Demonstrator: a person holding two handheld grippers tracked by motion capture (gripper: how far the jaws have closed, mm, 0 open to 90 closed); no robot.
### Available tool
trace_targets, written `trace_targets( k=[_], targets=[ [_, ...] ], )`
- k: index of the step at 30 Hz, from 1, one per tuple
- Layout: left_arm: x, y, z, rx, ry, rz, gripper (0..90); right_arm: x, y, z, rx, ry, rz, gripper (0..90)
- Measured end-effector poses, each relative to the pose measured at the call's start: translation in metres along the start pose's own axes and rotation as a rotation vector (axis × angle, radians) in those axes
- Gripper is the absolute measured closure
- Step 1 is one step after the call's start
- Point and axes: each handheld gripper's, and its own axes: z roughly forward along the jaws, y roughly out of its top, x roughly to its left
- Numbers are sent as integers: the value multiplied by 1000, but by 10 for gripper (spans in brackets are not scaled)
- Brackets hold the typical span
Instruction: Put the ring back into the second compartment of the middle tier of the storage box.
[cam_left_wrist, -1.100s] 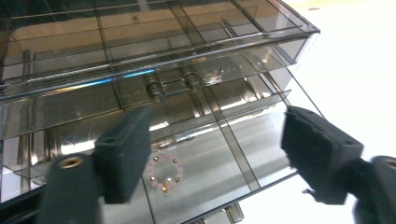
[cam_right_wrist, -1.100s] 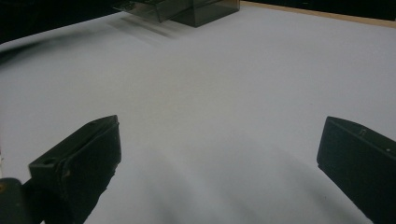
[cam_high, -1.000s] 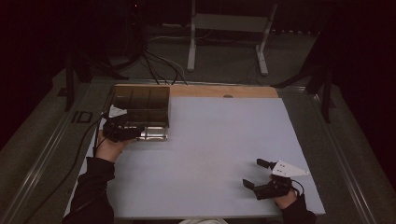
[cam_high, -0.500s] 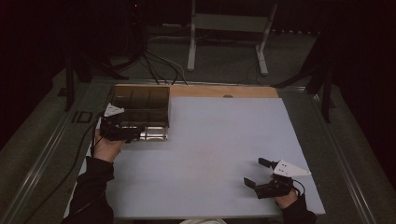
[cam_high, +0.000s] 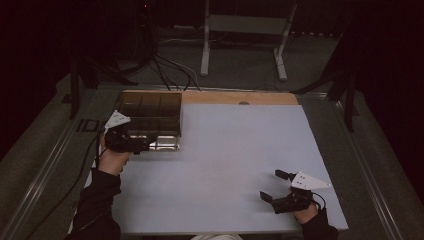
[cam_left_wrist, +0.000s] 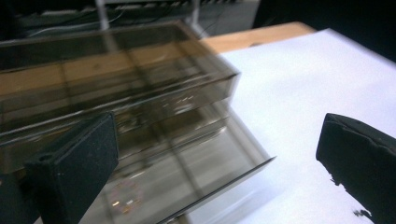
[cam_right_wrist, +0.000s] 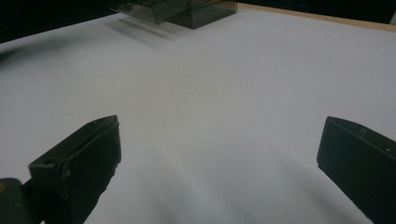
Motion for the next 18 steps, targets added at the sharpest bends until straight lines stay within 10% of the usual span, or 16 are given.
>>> trace_targets(
  k=[18],
  targets=[
    [-24, -23, -3, 2, 11, 58, 7, 0, 0, 0, -3, -1, 4, 0]
  ],
)
